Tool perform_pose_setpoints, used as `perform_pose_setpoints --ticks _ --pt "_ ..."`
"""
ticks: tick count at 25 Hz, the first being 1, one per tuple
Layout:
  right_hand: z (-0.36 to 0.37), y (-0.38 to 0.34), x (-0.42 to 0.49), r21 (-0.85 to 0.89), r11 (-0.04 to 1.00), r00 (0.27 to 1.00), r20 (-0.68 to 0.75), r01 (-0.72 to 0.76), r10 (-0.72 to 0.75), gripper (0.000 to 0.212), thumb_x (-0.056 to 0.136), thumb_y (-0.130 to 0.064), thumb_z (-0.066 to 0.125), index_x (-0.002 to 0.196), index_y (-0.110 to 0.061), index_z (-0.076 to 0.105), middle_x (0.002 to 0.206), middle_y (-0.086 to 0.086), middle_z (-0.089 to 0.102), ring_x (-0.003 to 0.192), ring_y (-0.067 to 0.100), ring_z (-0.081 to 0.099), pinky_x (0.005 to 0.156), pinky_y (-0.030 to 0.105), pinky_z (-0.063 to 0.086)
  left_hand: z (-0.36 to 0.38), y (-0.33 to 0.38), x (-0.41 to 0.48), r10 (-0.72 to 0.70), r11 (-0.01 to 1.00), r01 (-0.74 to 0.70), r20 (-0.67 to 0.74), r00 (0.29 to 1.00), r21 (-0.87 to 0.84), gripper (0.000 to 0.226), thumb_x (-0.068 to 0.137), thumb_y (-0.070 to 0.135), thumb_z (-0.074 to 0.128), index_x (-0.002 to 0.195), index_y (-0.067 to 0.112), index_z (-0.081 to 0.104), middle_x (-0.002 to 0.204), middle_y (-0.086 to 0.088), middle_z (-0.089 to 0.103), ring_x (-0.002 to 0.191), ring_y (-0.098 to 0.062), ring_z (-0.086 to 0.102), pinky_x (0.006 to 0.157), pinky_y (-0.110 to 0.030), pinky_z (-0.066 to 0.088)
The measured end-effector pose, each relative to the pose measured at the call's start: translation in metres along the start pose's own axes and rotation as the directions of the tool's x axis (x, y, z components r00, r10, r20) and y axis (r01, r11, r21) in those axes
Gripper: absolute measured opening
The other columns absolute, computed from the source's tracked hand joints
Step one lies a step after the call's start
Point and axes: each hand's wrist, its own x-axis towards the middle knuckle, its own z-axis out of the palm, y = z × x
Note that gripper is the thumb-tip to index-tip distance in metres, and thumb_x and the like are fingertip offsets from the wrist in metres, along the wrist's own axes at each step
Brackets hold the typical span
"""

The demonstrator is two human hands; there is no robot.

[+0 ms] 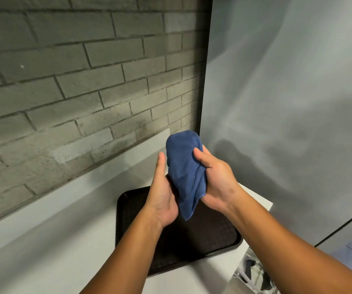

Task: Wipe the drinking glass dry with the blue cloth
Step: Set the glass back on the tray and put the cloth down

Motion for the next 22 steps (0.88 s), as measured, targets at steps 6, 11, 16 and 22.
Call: perform_pose_setpoints --ticks 6,11,16,22 --pt "0.010 0.016 -0.012 -0.554 0.824 0.986 -0.034 0.118 -0.164 0.034 0.113 -0.013 0.052 0.116 -0.036 0.077 0.123 0.006 0.083 0.121 0.019 0.078 0.106 0.031 0.060 -0.001 -0.010 -0.002 0.083 0.996 -0.085 -0.188 0.979 -0.005 0.046 0.109 0.043 0.068 0.142 0.012 0.076 0.133 -0.017 0.083 0.124 -0.033 0.079 0.101 -0.048 0.062" --pt "0.012 0.023 -0.018 -0.723 0.672 0.977 0.020 0.160 -0.211 0.042 0.111 -0.010 0.053 0.117 -0.046 0.073 0.119 -0.014 0.081 0.102 -0.009 0.077 0.083 0.008 0.059 -0.020 -0.011 -0.007 0.159 0.987 -0.150 -0.245 0.956 0.053 0.047 0.113 0.042 0.062 0.143 0.007 0.073 0.136 -0.022 0.081 0.130 -0.035 0.075 0.117 -0.052 0.055" --pt "0.004 0.037 -0.011 -0.776 0.618 0.985 0.023 0.124 -0.169 0.024 0.109 -0.014 0.062 0.128 -0.023 0.074 0.123 0.002 0.084 0.113 0.020 0.079 0.104 0.042 0.062 -0.052 -0.002 -0.027 0.260 0.952 -0.206 -0.242 0.935 0.224 0.052 0.088 0.018 0.087 0.137 0.005 0.075 0.128 -0.022 0.084 0.122 -0.040 0.079 0.105 -0.052 0.062" --pt "-0.009 0.057 -0.003 -0.782 0.622 0.993 -0.037 0.039 -0.109 0.012 0.105 -0.031 0.070 0.114 -0.028 0.079 0.090 -0.023 0.081 0.084 -0.006 0.073 0.083 0.020 0.052 -0.157 0.031 -0.061 0.344 0.892 -0.165 -0.396 0.851 0.421 0.033 0.099 0.004 0.080 0.132 0.001 0.075 0.128 -0.025 0.083 0.106 -0.031 0.083 0.089 -0.039 0.067"
